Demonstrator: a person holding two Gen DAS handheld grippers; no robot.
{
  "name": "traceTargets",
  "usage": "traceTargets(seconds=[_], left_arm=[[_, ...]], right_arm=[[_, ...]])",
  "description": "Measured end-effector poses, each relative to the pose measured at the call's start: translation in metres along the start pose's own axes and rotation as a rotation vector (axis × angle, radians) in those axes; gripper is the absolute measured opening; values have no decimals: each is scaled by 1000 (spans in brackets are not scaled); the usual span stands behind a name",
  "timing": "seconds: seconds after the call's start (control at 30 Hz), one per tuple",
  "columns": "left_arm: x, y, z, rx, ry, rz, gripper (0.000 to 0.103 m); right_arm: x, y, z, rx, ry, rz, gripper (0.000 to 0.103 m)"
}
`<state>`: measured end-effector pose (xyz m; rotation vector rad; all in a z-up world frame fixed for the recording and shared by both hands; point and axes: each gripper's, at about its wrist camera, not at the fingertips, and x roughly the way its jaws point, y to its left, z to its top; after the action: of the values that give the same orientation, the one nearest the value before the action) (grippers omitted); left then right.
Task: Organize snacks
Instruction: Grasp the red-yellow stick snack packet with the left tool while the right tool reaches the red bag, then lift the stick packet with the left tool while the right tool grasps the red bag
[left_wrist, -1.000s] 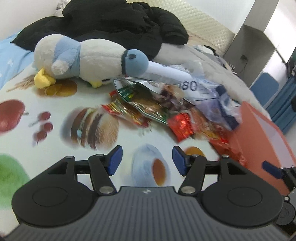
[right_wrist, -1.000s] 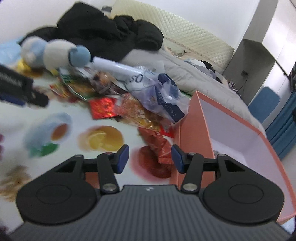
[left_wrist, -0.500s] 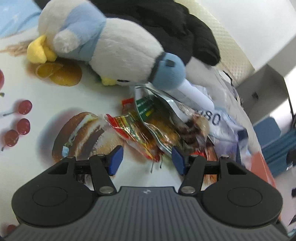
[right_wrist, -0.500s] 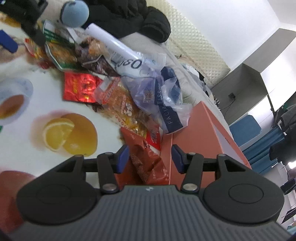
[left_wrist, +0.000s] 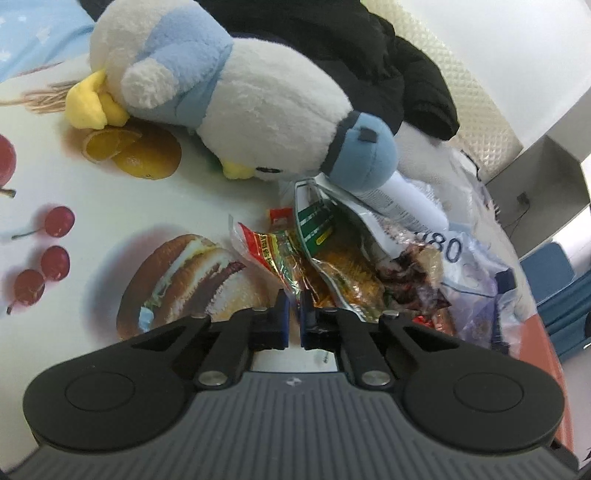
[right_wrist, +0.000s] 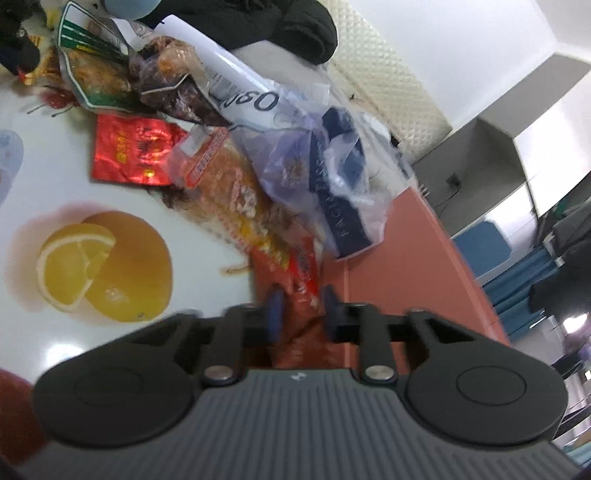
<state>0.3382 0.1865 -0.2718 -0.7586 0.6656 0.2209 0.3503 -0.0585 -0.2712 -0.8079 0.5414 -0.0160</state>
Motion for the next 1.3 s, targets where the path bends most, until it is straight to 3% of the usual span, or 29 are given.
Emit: traceTargets(seconds=[0.37,0.7,1.03,1.17,1.3], left_arm=[[-51,-2,-17,37,11,-10,2],[-125,1,-58,63,37,27,2],[-165,8,-110,72,117,95,2],[-170,8,-129,39,195,113,2],[-169,-3,-144,78,263,124,3]], right_arm=[[-45,-7,-3,32,-51,81,20],[-110,-7,-30,19,-81,146,20],[-166,-14,-66,32,-74,212,20],[-176,-14,-80,20,-69,221,20],[-182,-17,-86,37,-62,246,20]])
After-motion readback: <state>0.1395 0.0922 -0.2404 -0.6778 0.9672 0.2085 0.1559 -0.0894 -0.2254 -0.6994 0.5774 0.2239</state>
